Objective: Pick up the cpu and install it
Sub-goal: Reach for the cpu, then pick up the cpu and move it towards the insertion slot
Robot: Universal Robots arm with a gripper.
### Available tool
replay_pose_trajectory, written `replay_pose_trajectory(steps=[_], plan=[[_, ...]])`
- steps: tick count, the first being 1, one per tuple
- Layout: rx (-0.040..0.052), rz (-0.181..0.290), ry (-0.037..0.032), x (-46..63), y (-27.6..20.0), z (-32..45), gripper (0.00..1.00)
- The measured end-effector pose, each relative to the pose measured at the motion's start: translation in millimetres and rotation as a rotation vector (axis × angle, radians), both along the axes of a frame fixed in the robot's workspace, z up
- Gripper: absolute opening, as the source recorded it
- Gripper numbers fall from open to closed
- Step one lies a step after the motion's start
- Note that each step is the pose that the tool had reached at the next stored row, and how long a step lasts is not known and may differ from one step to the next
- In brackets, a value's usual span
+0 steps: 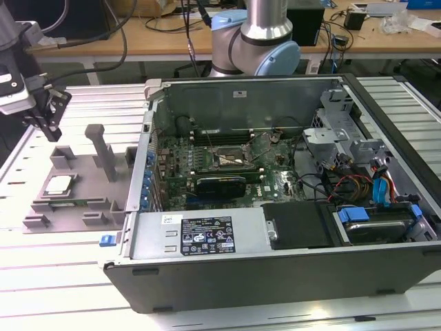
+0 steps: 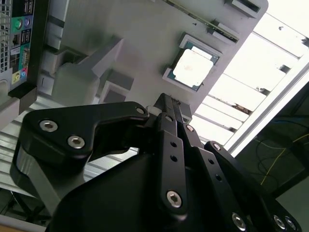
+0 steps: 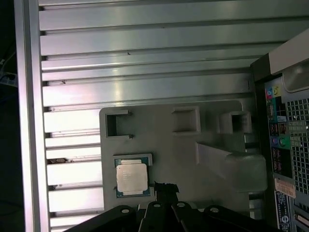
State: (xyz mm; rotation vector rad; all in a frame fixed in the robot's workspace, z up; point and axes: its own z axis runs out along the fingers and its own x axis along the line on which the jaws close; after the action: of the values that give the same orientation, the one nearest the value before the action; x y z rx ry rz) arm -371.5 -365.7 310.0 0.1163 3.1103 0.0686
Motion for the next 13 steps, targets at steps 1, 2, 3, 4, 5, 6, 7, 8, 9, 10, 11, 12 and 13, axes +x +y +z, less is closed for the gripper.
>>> replay_pose_trajectory(steps=[1, 2, 3, 4, 5, 6, 7, 8, 9, 10, 11, 12, 13], plan=[[0.0001, 0.0, -0.0002, 0.0, 0.0, -0.2, 0.11], [0.0001, 0.0, -0.0002, 0.0, 0.0, -0.2, 0.11], [0.0001, 0.0, -0.0002, 0.0, 0.0, -0.3, 0.11], [0.0001, 0.0, -0.0002, 0.0, 0.0, -0.3, 0.11], [0.0002, 0.0, -0.0002, 0.0, 0.0, -0.3, 0.11], [0.0001, 0.0, -0.0002, 0.0, 0.0, -0.3, 0.11], [0.0001, 0.0, -0.0002, 0.0, 0.0, -0.3, 0.11], [0.0001, 0.0, -0.0001, 0.0, 0.0, -0.3, 0.11], [0.0001, 0.0, -0.0002, 0.0, 0.0, -0.3, 0.11], [0.0001, 0.0, -0.0001, 0.0, 0.0, -0.3, 0.11], [0.0001, 0.0, -0.0002, 0.0, 0.0, -0.4, 0.11], [0.0001, 0.0, -0.0002, 0.0, 0.0, -0.4, 0.11], [0.0002, 0.0, -0.0003, 0.0, 0.0, -0.7, 0.11]])
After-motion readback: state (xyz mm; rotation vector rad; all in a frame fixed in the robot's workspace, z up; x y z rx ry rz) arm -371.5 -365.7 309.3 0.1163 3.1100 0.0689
